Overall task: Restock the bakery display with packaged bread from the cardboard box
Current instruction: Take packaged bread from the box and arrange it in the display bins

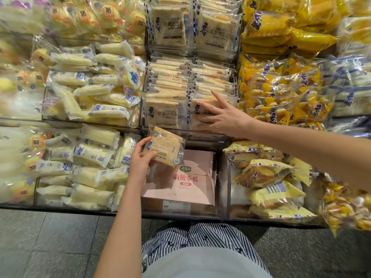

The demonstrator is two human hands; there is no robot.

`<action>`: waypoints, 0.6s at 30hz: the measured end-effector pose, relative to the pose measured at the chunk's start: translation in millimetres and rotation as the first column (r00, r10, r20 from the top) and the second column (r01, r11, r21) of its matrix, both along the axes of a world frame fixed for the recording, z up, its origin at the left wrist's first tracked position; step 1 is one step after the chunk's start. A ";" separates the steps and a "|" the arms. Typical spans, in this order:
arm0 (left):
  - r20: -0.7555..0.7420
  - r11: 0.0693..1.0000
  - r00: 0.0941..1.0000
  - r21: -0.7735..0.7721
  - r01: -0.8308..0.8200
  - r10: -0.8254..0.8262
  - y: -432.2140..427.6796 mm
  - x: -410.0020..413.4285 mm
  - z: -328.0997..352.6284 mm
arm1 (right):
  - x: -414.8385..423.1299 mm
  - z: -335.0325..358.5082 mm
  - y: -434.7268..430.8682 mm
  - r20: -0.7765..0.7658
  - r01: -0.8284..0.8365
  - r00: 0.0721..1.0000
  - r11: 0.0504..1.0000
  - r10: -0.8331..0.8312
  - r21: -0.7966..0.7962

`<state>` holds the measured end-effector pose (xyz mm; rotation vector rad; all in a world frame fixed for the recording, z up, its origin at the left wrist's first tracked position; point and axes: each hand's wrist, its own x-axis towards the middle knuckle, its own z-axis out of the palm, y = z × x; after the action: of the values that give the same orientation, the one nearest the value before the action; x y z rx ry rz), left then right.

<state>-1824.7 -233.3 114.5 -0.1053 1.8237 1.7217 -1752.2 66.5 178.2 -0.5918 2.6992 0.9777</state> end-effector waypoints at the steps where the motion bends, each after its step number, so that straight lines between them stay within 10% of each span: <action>1: -0.004 1.000 1.000 -0.003 0.006 -0.006 -0.3 0.6 -0.8 | -0.7 -1.2 -2.1 -0.003 -0.003 1.000 1.000 0.003 0.027; 18: -0.032 1.000 0.999 -0.009 0.016 -0.016 3.1 11.7 6.5 | -3.9 5.3 8.2 0.070 -0.112 0.990 0.980 0.124 -0.165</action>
<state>-1813.0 -230.2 121.0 -0.0672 1.8506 1.7135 -1756.1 74.7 183.5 -0.8127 2.7148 0.7485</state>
